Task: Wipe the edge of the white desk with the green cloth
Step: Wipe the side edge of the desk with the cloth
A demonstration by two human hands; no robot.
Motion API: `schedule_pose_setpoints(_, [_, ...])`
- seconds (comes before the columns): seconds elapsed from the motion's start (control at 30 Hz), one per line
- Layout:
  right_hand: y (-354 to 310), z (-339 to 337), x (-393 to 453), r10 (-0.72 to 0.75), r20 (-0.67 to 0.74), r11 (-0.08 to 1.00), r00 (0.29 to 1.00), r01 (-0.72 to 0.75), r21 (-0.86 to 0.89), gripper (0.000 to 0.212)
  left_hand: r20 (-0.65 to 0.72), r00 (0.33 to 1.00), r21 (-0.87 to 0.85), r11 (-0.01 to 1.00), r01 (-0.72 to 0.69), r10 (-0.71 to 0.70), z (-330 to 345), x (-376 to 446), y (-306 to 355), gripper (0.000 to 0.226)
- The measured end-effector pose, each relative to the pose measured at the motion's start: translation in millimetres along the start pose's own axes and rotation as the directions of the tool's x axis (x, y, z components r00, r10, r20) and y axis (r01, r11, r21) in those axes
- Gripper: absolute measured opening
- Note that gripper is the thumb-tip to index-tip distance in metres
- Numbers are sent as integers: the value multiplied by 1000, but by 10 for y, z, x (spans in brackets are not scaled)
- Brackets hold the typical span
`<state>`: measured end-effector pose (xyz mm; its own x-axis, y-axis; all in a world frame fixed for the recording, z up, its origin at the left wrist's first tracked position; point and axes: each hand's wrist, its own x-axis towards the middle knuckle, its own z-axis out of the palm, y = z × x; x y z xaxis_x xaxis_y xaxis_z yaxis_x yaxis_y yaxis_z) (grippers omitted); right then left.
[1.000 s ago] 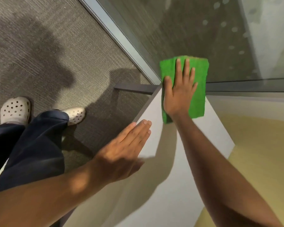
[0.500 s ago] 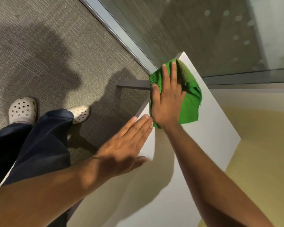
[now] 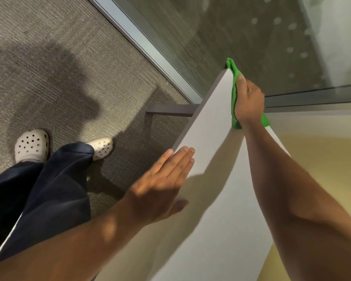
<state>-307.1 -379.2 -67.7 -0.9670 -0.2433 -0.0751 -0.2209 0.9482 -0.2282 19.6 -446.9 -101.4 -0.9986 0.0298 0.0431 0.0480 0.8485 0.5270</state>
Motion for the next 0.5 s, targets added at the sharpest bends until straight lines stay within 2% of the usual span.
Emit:
schedule_pose_setpoints(0.03, [111,-34,-66,2,-5,1000,1000,-2,4,50,-5,1000,-6,1000,1,-1,-13,4,-2,101])
schedule_pose_setpoints(0.13, [212,-44,-201,70,-26,995,997,-71,-63,74,-15,1000,-19,1000,11,-12,-39,16,6,100])
schedule_pose_setpoints(0.17, [162,-11,-223,90,-53,991,995,-94,-94,76,-17,1000,-20,1000,16,-16,-35,15,9,99])
schedule_pose_setpoints(0.23, [35,73,-337,80,-81,990,994,-88,-111,66,-14,1000,-11,1000,6,-6,-21,6,8,98])
schedule_pose_setpoints(0.37, [-62,206,-962,-158,36,977,987,162,-138,59,-42,997,27,998,-55,57,16,-61,-10,85])
schedule_pose_setpoints(0.43, [-46,226,-1222,-282,112,945,953,296,-137,57,-20,995,13,995,-97,98,20,-119,-24,84])
schedule_pose_setpoints(0.5, [-44,212,-1240,-429,194,880,882,457,-132,56,5,995,14,995,-102,101,4,-156,-19,91])
